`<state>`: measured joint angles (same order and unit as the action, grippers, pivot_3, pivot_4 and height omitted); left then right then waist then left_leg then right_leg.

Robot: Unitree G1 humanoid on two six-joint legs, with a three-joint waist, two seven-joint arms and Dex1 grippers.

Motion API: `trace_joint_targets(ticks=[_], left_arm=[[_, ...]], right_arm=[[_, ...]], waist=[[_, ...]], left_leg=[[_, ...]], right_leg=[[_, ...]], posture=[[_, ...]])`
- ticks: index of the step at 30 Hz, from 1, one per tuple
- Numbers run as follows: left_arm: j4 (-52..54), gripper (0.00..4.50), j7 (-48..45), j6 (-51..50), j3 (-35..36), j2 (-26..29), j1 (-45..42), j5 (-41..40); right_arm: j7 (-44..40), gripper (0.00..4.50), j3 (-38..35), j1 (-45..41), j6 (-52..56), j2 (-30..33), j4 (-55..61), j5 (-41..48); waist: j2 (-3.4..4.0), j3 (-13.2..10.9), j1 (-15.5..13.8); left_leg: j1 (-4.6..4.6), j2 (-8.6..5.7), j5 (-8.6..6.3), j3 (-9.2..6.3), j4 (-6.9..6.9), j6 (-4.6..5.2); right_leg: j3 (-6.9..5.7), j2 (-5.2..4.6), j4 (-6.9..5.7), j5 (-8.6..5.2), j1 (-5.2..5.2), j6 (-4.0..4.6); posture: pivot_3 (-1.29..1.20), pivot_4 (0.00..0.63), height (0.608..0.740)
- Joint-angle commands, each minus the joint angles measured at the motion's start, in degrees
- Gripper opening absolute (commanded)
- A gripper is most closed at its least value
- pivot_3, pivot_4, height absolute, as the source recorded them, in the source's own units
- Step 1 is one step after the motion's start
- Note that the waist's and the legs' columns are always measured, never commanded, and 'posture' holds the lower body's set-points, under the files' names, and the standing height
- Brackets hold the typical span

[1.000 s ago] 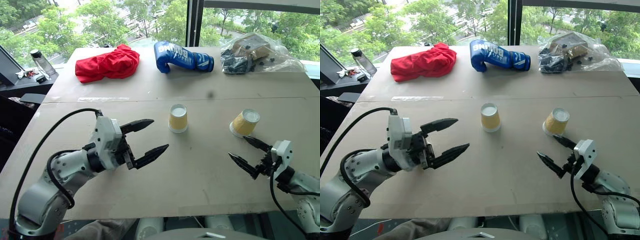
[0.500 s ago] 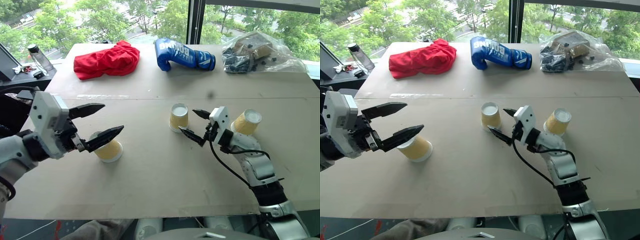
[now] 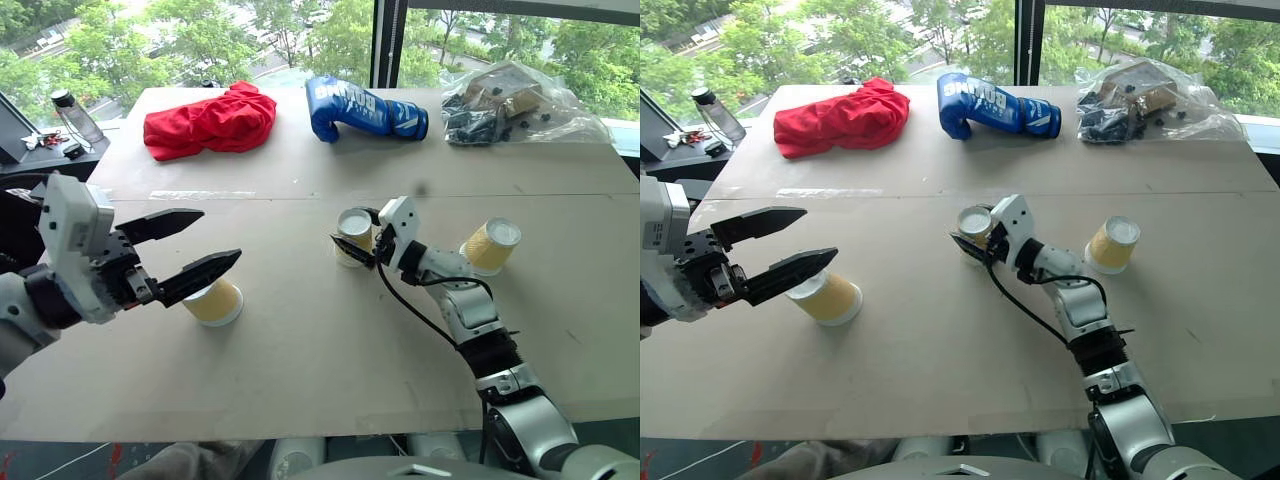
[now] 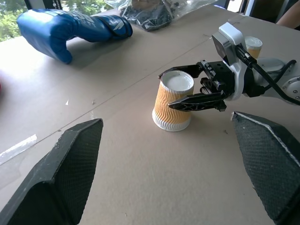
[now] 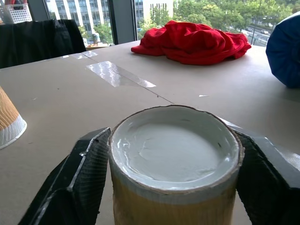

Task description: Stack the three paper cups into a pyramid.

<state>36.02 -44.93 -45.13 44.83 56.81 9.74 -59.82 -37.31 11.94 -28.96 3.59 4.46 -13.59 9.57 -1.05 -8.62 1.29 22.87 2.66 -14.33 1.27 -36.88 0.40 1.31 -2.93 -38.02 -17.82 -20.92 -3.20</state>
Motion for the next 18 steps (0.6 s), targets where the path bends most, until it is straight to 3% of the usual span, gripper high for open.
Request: trace_joint_targets(ticks=[1, 12, 14, 17, 18], left_arm=[[-0.37, 4.5, -1.94, 2.26, -0.09, -0.48, 0.21, 1.97], [0.33, 4.5, -3.45, 2.15, -1.74, -0.47, -0.58, 1.87], [0.44, 4.5, -3.31, 2.1, -2.64, -0.4, -1.36, 1.5], [0.47, 4.5, -3.4, 1.84, -3.5, -0.15, -2.24, 1.07], [0.38, 4.5, -3.51, 1.76, -4.13, 0.02, -2.87, 0.74]], right_arm=[[-0.25, 2.2, 0.19, -0.9, -2.28, -0.48, 1.05, -0.39], [-2.19, 2.18, 1.26, 2.3, 3.41, 2.62, 7.31, -0.67], [-1.95, 3.23, 1.05, 2.44, 3.3, 2.8, 7.18, -0.73], [-1.76, 4.46, 0.38, 2.64, 3.43, 2.74, 8.2, 0.05], [-2.03, 4.46, -0.05, 2.99, 3.64, 3.13, 9.42, 0.63]], waist=[[0.0, 0.0, 0.08], [0.0, 0.0, 0.97], [-0.01, 0.0, 1.0], [0.0, 0.0, 0.99], [0.0, 0.0, 1.0]], left_leg=[[0.0, -0.01, 0.02, 0.0, 0.02, -0.03], [-0.01, 0.05, 0.03, -0.02, 0.12, -0.05], [-0.02, 0.04, 0.02, -0.03, 0.13, -0.04], [-0.03, 0.04, 0.02, -0.03, 0.13, -0.03], [-0.03, 0.04, 0.02, -0.03, 0.13, -0.04]], right_leg=[[0.0, 0.0, 0.0, 0.0, -0.01, 0.0], [-0.01, -0.07, 0.0, 0.0, -0.02, 0.0], [-0.02, -0.06, -0.01, 0.0, -0.02, 0.0], [-0.01, -0.07, -0.01, 0.0, -0.02, 0.0], [-0.01, -0.07, -0.01, 0.0, -0.02, 0.0]], posture=[[0.0, 0.15, 0.74], [0.0, 0.15, 0.74], [0.0, 0.15, 0.74], [0.0, 0.15, 0.74], [0.0, 0.15, 0.74]])
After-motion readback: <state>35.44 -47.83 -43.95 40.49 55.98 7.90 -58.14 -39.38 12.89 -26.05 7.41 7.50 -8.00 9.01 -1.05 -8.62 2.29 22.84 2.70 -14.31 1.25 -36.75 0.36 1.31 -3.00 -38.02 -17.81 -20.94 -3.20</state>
